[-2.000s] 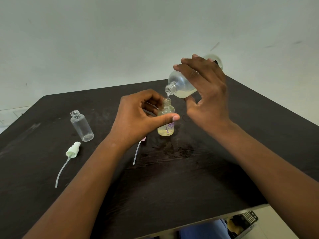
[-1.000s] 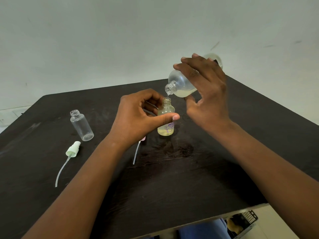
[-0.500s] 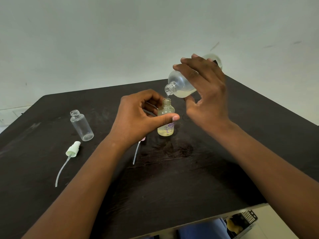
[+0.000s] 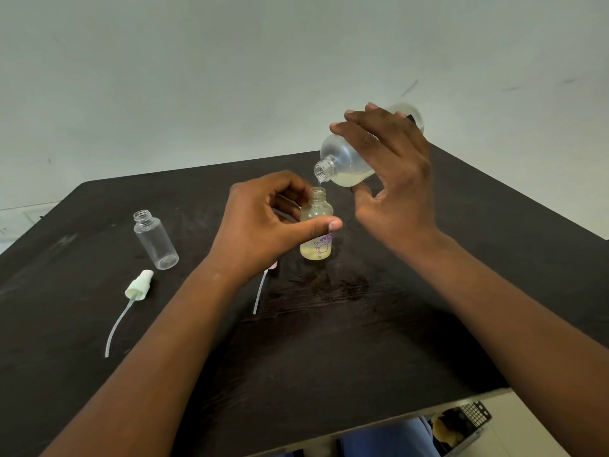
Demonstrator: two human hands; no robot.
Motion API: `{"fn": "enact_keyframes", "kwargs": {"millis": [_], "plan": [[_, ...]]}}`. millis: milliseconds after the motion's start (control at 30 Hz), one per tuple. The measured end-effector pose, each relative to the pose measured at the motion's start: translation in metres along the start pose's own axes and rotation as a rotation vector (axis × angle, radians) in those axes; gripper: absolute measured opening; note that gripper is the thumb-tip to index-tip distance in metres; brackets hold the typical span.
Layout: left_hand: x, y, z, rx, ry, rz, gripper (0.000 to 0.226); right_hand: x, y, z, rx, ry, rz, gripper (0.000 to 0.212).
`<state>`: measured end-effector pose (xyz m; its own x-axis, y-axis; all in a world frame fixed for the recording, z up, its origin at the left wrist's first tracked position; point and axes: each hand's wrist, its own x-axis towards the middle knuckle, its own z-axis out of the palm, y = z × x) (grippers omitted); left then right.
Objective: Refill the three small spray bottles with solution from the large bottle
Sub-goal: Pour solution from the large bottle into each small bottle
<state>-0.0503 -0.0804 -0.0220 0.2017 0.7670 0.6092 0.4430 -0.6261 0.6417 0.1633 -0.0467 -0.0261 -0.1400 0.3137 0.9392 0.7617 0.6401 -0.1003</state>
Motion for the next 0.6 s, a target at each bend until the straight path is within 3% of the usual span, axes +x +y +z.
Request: {"fn": "enact_keyframes", "kwargs": {"millis": [600], "plan": [[0.0009,-0.0017,0.0002,-0.01,0.008,-0.013,0.046,0.0002,0.0019,0.0013,-0.004,0.016,-0.019,0.072]]}}
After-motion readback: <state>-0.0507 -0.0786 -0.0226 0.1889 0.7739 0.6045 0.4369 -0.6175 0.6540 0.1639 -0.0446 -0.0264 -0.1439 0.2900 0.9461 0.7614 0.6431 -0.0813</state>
